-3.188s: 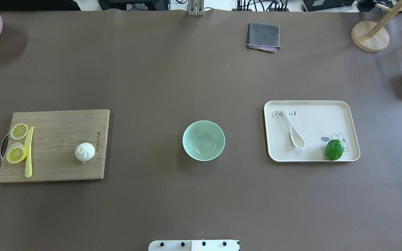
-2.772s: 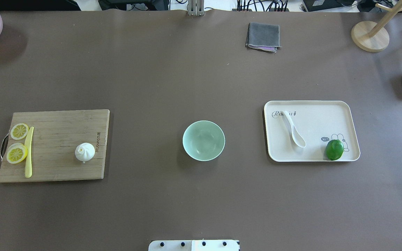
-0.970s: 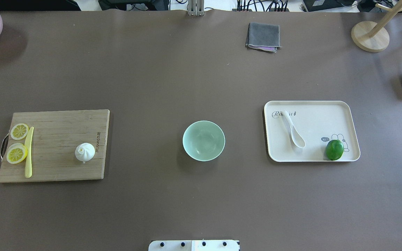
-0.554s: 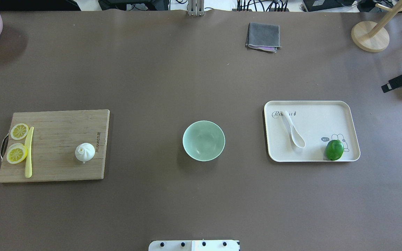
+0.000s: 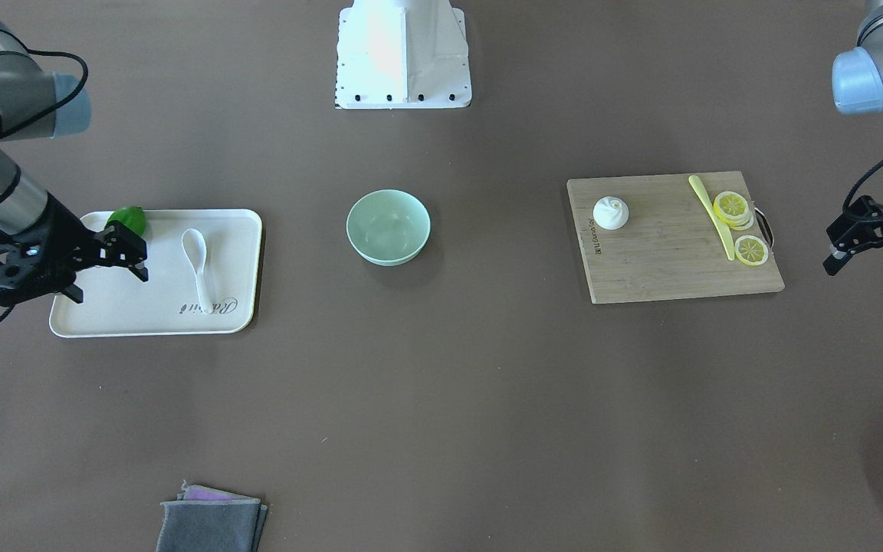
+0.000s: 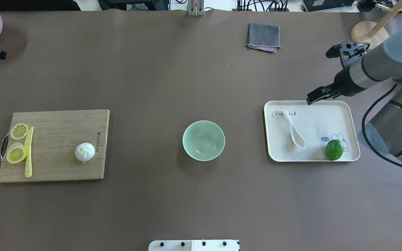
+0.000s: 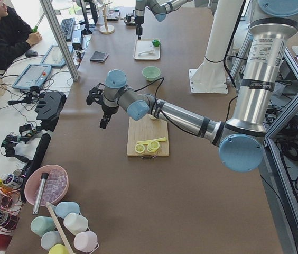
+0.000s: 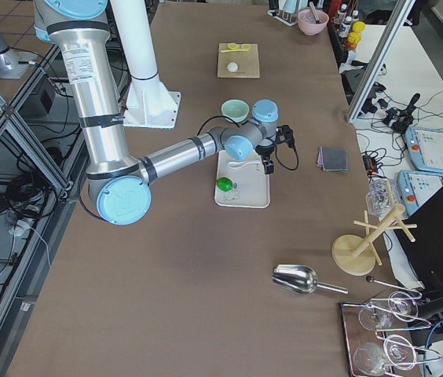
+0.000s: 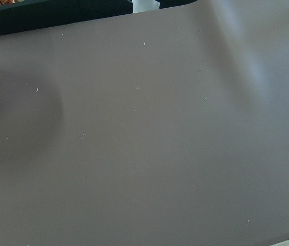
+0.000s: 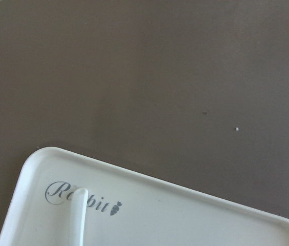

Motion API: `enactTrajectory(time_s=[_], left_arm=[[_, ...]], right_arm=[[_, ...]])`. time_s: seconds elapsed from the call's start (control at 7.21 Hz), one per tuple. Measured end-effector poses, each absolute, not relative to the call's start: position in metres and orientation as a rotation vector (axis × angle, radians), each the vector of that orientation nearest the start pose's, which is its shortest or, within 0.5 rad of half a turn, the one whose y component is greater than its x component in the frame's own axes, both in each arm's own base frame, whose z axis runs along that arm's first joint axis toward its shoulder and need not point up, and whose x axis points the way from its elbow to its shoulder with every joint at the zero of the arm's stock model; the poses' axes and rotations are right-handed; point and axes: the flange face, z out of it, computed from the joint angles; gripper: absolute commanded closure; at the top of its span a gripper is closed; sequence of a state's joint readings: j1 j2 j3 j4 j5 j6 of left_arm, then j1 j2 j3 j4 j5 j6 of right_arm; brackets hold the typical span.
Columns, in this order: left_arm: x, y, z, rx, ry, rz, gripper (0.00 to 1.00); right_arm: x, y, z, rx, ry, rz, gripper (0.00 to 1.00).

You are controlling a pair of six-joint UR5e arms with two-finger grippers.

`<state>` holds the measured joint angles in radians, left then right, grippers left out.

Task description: Put spoon and bun in bowl

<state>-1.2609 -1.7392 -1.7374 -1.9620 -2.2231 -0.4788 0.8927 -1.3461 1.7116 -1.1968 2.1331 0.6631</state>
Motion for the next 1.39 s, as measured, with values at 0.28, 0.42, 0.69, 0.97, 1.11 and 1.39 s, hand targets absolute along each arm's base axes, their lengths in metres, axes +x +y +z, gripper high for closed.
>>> enactTrajectory(time_s=[0.28, 0.42, 0.69, 0.97, 1.11, 1.39], left_arm=[[0.106, -0.565, 0.444, 0.408, 0.844, 0.086, 0.02], [0.114, -0.565, 0.441, 0.406, 0.848, 0.099, 0.02], [0.146, -0.560, 0.436, 0.391, 0.865, 0.151, 0.02], [0.157, -0.557, 0.434, 0.385, 0.870, 0.169, 0.02], [0.157, -0.557, 0.434, 0.386, 0.871, 0.170, 0.02], [0.157, -0.557, 0.433, 0.387, 0.871, 0.171, 0.02]], right_arm=[[-0.368, -0.484, 0.432, 0.221, -0.832, -0.279, 0.03], [-0.381, -0.475, 0.435, 0.215, -0.823, -0.297, 0.11], [-0.394, -0.468, 0.441, 0.203, -0.813, -0.313, 0.47], [-0.403, -0.471, 0.444, 0.199, -0.805, -0.315, 0.55], [-0.406, -0.473, 0.444, 0.198, -0.804, -0.316, 0.70], [-0.410, -0.477, 0.441, 0.199, -0.804, -0.315, 1.00]])
